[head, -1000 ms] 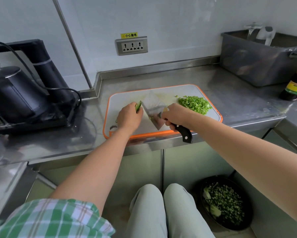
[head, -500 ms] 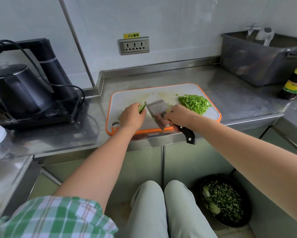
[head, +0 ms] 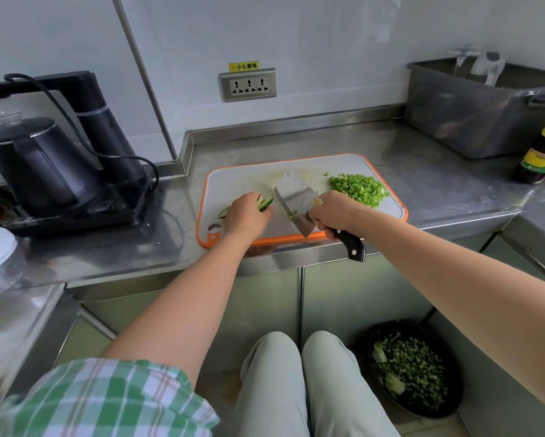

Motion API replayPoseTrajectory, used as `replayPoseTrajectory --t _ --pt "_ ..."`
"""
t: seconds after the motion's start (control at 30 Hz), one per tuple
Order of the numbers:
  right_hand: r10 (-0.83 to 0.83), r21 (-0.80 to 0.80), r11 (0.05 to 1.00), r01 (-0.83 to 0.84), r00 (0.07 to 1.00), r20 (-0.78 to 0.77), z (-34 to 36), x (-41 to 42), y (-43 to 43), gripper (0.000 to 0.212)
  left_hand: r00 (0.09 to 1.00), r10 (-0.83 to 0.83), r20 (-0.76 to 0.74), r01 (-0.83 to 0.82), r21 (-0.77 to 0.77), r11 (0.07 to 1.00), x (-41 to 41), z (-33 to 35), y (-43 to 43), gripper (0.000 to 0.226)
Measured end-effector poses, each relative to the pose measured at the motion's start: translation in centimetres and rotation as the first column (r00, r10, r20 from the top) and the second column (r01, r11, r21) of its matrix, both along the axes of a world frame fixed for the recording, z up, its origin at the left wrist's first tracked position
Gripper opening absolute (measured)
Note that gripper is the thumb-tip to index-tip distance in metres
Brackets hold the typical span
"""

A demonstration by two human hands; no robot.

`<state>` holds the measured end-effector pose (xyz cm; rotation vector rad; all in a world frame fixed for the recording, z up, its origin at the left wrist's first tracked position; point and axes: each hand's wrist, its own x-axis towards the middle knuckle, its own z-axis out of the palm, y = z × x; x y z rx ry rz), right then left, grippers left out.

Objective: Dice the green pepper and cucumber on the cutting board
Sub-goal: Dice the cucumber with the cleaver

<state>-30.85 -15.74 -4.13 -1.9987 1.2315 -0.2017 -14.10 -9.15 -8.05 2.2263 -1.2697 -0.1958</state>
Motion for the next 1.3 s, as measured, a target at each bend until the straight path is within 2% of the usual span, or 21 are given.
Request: replayPoseTrajectory --t 0.07,0.17,0.27,0.37,0.5,0.6,0.7,0.8,0.87,1.0,1.1,1.2,1.3 --pt "-0.045 -0.033 0.998 0.044 0.999 -0.029 -0.1 -0.2 -0.4 0.018 0.999 -0.015 0.032 0.015 0.002 1.000 -0.1 0.1 -0.1 0.026" --pt "-0.136 -0.055 0.989 0.136 0.991 0.020 0.1 -0.8 -0.9 0.012 0.988 -0.081 0.131 0.080 0.012 0.997 -0.2 -0.1 -0.5 0.016" --pt "-0.109 -0.055 0.992 0.114 0.990 0.085 0.3 -0.8 -1.0 0.011 0.979 -0.136 0.154 0.136 0.015 0.991 -0.4 -0.3 -1.1 0.020" --pt "-0.095 -0.013 0.995 0.096 0.992 0.085 0.2 -0.4 -0.9 0.014 0.976 -0.160 0.145 0.161 0.007 0.987 -0.6 -0.2 -1.5 0.025" --pt "-0.108 0.011 0.994 0.108 0.992 0.069 0.0 -0.4 -1.0 0.015 0.957 -0.187 0.221 0.190 0.006 0.982 -0.4 -0.4 -1.8 0.031" --pt "-0.175 0.046 0.984 0.170 0.970 0.168 0.1 -0.5 -1.4 0.016 0.929 -0.186 0.320 0.192 0.014 0.981 -0.2 -0.7 -1.9 0.033" --pt "-0.257 0.187 0.960 0.210 0.923 0.286 0.5 -1.0 -1.7 0.014 0.897 -0.181 0.404 0.201 -0.008 0.980 -0.5 -0.6 -2.1 0.043" --pt "-0.301 0.267 0.939 0.218 0.896 0.326 0.5 -1.5 -1.8 0.016 0.875 -0.245 0.417 0.307 -0.088 0.948 -1.8 -0.5 -2.5 0.048" --pt "-0.314 0.268 0.936 0.230 0.888 0.336 0.2 -1.7 -2.0 0.015 0.862 -0.298 0.409 0.346 -0.048 0.937 -3.3 -0.5 -3.0 0.044" --pt "-0.369 0.311 0.915 0.255 0.841 0.396 0.3 -2.2 -2.3 0.011 0.875 -0.343 0.341 0.329 0.101 0.939 -4.7 -1.1 -4.0 0.042" --pt "-0.392 0.320 0.907 0.273 0.826 0.406 0.4 -2.8 -2.6 0.014 0.905 -0.295 0.306 0.279 0.096 0.956 -4.8 -1.4 -4.2 0.044" --pt "-0.385 0.316 0.910 0.270 0.834 0.395 0.5 -3.0 -2.8 0.005 0.884 -0.320 0.341 0.314 0.073 0.946 -5.3 -1.4 -4.4 0.044" --pt "-0.366 0.286 0.920 0.266 0.845 0.390 0.6 -3.1 -2.5 0.005 0.896 -0.313 0.315 0.293 0.109 0.950 -5.5 -1.0 -4.7 0.042"
